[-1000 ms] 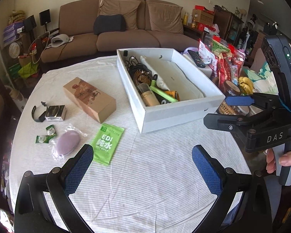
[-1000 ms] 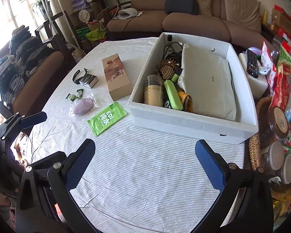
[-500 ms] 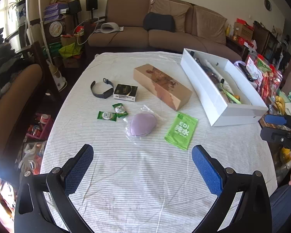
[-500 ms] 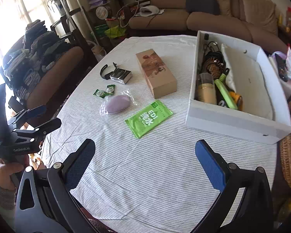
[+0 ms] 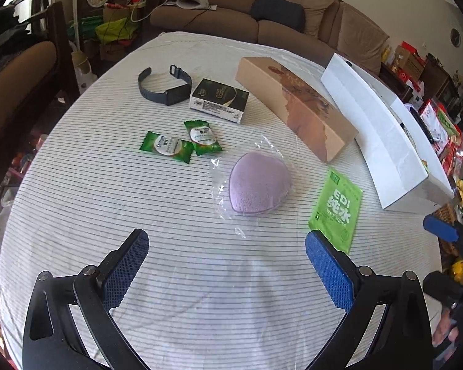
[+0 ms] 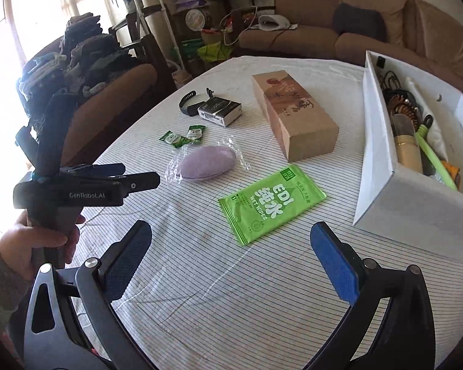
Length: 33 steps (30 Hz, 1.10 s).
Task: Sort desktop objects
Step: 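Move the left gripper toward the purple sponge and green wet wipes packet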
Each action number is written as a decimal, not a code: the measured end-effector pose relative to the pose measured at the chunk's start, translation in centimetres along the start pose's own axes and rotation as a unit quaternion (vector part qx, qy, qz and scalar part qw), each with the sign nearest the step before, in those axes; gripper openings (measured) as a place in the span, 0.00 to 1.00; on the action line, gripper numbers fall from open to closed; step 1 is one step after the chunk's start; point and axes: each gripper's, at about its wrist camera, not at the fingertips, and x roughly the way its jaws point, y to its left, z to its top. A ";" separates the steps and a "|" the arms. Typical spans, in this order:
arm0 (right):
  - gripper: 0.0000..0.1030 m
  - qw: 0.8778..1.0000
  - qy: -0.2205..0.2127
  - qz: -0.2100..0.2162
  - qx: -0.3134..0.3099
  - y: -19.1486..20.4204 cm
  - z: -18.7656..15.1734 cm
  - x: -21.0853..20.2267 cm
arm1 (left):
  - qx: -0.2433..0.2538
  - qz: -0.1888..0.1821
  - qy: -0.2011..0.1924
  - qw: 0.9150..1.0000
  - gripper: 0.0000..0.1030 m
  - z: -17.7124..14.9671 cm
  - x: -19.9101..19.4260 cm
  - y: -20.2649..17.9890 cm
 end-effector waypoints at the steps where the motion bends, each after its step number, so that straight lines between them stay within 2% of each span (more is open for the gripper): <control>1: 1.00 1.000 -0.003 0.000 0.001 -0.2 -0.3 0.6 | 0.001 -0.010 0.001 1.000 1.00 0.2 0.6 -0.2; 7: 1.00 1.000 -0.003 0.002 0.011 -1.0 -0.8 3.5 | 0.012 -0.022 0.006 1.000 0.99 1.3 2.8 -1.1; 9: 1.00 1.000 -0.004 -0.006 0.005 -0.7 -0.9 4.2 | 0.019 -0.011 0.003 1.000 0.99 1.6 3.2 -1.3; 10: 1.00 1.000 -0.005 -0.009 -0.001 -0.5 -1.0 4.4 | 0.024 -0.007 0.003 1.000 0.95 1.7 3.5 -1.4; 12: 1.00 1.000 -0.005 -0.014 -0.014 0.0 -1.0 4.8 | 0.028 -0.008 0.010 1.000 0.84 1.9 4.2 -1.6; 14: 1.00 1.000 -0.001 -0.018 -0.024 0.2 -1.0 5.3 | 0.033 -0.004 0.020 0.999 0.58 1.8 5.0 -1.8; 15: 1.00 1.000 0.001 -0.019 -0.025 0.3 -1.0 5.5 | 0.040 0.003 0.017 0.999 0.56 1.8 5.1 -2.0; 16: 1.00 1.000 0.002 -0.019 -0.024 0.2 -1.0 5.6 | 0.044 0.004 0.016 0.999 0.48 1.8 5.1 -2.2; 18: 1.00 1.000 0.005 -0.016 -0.015 -0.1 -1.0 5.9 | 0.041 -0.006 0.012 0.999 0.39 1.9 4.9 -2.2; 19: 1.00 1.000 0.007 -0.017 -0.011 -0.3 -1.0 6.0 | 0.042 -0.006 0.006 0.999 0.26 1.9 4.7 -2.3; 22: 1.00 1.000 0.006 -0.015 0.001 -0.9 -1.0 6.1 | 0.043 -0.013 -0.013 0.999 0.12 2.1 3.6 -2.5; 29: 0.99 0.999 0.001 -0.003 0.039 -2.3 -0.8 6.2 | 0.039 -0.042 -0.041 0.998 0.10 2.7 1.1 -2.7; 33: 0.90 0.998 0.005 -0.007 0.067 -3.2 -0.8 6.6 | 0.032 -0.055 -0.055 0.996 0.09 3.2 0.0 -2.5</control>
